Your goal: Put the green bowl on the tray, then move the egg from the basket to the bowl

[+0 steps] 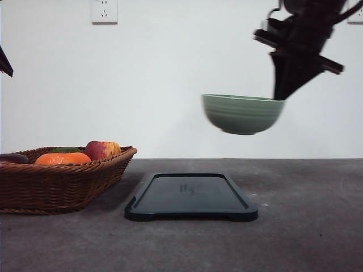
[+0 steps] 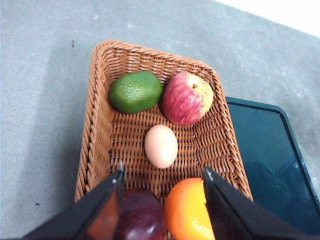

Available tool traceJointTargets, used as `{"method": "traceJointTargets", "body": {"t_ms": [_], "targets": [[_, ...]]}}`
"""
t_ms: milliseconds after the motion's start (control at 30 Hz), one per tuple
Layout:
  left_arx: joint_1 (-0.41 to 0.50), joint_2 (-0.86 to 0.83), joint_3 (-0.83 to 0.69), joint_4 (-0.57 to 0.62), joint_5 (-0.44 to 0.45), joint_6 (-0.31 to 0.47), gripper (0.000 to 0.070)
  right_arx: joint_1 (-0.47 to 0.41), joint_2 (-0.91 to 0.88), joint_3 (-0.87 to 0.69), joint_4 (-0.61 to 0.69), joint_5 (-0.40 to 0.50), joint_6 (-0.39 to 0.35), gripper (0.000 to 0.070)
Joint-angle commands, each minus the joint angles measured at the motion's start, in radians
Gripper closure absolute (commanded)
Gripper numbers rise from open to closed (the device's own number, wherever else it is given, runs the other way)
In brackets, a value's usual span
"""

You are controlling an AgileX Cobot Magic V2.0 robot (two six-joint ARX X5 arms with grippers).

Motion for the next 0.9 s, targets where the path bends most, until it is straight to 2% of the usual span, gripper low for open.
{"method": "traceJointTargets", "body": {"t_ms": [0,167,367,800,867], "targets": [[-0.002,0.005,0.02,0.008,0.006,0.001,0.039,0.04,0.025,0.023,0.03,-0.006,0.031,0.07],[-0.002,0.005,0.02,0.007,0.006,0.001,0.039,0.14,0.066,0.023,0.112,-0.003,0.066,0.07],[-0.002,0.005,0.02,0.003,0.006,0.001,0.039,0.204,0.143,0.023,0.138,0.029,0.081,0.07],[-0.002,0.005,0.02,0.003,0.006,0.001,0.039,0.205,0.268,0.023,0.131,0.047,0.093,0.0699],[-0.002,0.005,0.02,0.003,0.006,0.001,0.039,0.205,0.271,0.023,0.127,0.047,0.092,0.066]]}}
